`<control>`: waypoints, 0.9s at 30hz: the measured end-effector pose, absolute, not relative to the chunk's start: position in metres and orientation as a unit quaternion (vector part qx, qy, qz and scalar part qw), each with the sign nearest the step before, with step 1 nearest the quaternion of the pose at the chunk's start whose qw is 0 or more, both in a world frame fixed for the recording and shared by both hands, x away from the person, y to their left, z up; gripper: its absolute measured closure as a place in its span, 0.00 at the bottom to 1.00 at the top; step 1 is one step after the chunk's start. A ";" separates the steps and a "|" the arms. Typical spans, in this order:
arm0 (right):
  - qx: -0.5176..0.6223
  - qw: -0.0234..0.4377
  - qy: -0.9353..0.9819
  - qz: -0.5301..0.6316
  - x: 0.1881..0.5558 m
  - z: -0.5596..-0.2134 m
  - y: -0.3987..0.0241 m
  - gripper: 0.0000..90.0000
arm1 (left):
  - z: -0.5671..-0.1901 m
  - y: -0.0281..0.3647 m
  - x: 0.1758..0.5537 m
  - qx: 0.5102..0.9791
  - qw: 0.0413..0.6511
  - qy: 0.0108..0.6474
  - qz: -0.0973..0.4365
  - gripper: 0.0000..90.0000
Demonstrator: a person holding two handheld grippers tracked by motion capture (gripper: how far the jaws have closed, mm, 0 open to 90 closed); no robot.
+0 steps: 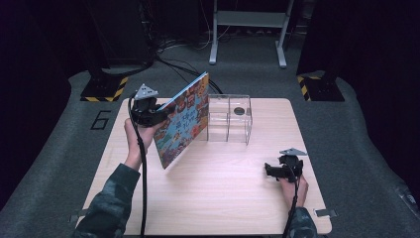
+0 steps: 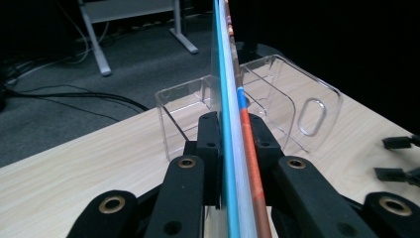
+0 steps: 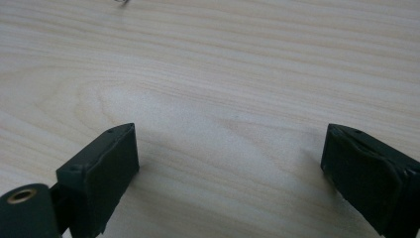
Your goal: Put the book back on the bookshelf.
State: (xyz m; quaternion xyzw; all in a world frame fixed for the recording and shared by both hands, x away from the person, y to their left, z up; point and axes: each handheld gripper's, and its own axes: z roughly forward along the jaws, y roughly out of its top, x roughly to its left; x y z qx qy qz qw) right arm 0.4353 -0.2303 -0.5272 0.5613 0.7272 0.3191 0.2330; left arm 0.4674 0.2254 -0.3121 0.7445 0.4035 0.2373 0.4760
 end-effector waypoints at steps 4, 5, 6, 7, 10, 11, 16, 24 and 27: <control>0.562 0.234 0.727 0.319 0.435 -0.527 -0.230 0.08 | -0.317 0.221 0.469 0.731 0.485 0.415 0.242 0.89; 0.561 0.234 0.727 0.319 0.435 -0.527 -0.230 0.08 | -0.319 0.220 0.470 0.726 0.487 0.420 0.243 0.89; 0.561 0.234 0.727 0.319 0.435 -0.527 -0.230 0.08 | -0.319 0.220 0.470 0.726 0.487 0.420 0.243 0.89; 0.561 0.234 0.727 0.319 0.435 -0.527 -0.230 0.08 | -0.321 0.220 0.471 0.722 0.489 0.422 0.248 0.89; 0.560 0.234 0.728 0.319 0.435 -0.527 -0.230 0.08 | -0.324 0.218 0.473 0.715 0.492 0.429 0.250 0.89; 0.558 0.233 0.730 0.319 0.435 -0.527 -0.231 0.08 | -0.326 0.217 0.474 0.711 0.494 0.432 0.252 0.89; 0.557 0.233 0.731 0.319 0.435 -0.527 -0.231 0.08 | -0.329 0.213 0.475 0.707 0.497 0.435 0.253 0.89; 0.556 0.234 0.731 0.320 0.435 -0.527 -0.231 0.08 | -0.332 0.211 0.479 0.702 0.500 0.436 0.258 0.89; 0.556 0.234 0.731 0.319 0.435 -0.527 -0.231 0.08 | -0.332 0.209 0.479 0.703 0.500 0.434 0.259 0.89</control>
